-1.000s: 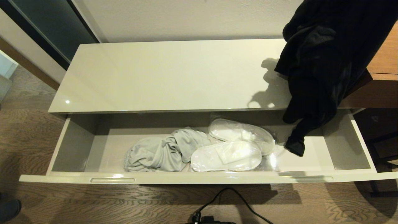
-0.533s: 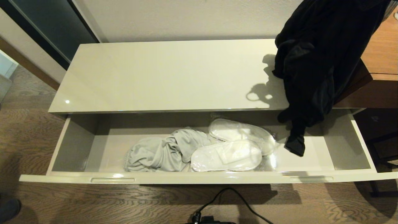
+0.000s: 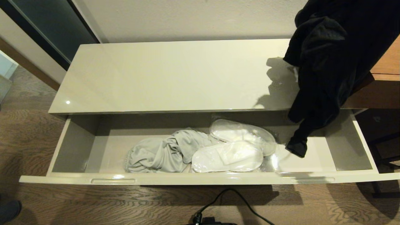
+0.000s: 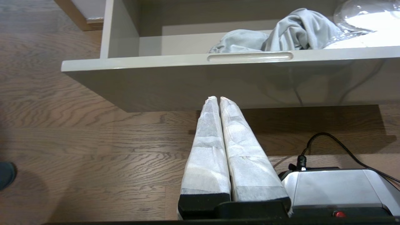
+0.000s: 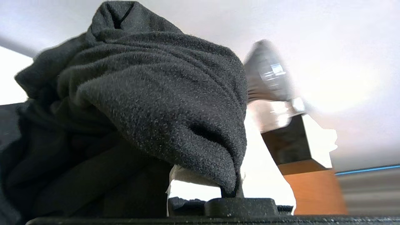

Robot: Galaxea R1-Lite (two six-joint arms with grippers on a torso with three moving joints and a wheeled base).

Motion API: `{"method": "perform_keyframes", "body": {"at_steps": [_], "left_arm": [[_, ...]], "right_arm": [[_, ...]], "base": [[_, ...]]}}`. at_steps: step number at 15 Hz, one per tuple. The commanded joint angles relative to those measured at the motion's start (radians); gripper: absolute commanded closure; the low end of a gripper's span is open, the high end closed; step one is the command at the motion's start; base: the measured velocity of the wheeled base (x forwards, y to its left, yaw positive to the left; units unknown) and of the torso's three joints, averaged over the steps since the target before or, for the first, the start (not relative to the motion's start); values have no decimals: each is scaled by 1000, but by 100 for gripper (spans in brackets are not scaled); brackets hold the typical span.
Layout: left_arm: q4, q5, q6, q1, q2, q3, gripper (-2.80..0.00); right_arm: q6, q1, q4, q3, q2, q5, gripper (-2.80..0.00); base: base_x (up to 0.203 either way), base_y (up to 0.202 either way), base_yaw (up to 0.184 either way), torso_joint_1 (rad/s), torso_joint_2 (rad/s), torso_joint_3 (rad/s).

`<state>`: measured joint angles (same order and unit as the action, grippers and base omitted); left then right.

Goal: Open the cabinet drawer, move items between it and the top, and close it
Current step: Place the T-shirt on the table

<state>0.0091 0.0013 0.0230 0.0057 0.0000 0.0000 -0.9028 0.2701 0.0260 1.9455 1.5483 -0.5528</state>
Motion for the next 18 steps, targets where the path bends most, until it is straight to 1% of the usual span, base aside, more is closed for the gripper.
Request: {"method": "perform_keyframes", "body": {"at_steps": [1,4,8,10,11,14,15,16,18], "left_arm": [[0,0,0,0,2,0,0],[0,0,0,0,2,0,0],[0,-1,0,0,2,0,0],[0,0,0,0,2,0,0],[0,-1,0,0,2,0,0],[0,0,1,0,2,0,0],[0,0,0,0,2,0,0],[0,0,0,0,2,0,0],[0,0,0,0,2,0,0]], "right_arm": [[-31,21,-9,1,-86,-2,0],[-56,44,-40,2,-132,1,0],[-94,111,-32,1,-159,-6,0],[-119,175,-30,1,-167,-11,0],[-126,182,-29,1,-169,-12,0],[-151,280,-34,1,-172,-12,0],[-162,318,-35,0,-170,-18,0],[-171,337,-43,-2,-168,-39,0],[-179,320,-38,-4,-119,-61,0]], "base": [[0,0,0,0,0,0],[0,0,0,0,0,0],[0,0,0,0,0,0],[0,0,0,0,0,0],[0,0,0,0,0,0],[0,0,0,0,0,0],[0,0,0,0,0,0],[0,0,0,0,0,0],[0,0,0,0,0,0]]}}
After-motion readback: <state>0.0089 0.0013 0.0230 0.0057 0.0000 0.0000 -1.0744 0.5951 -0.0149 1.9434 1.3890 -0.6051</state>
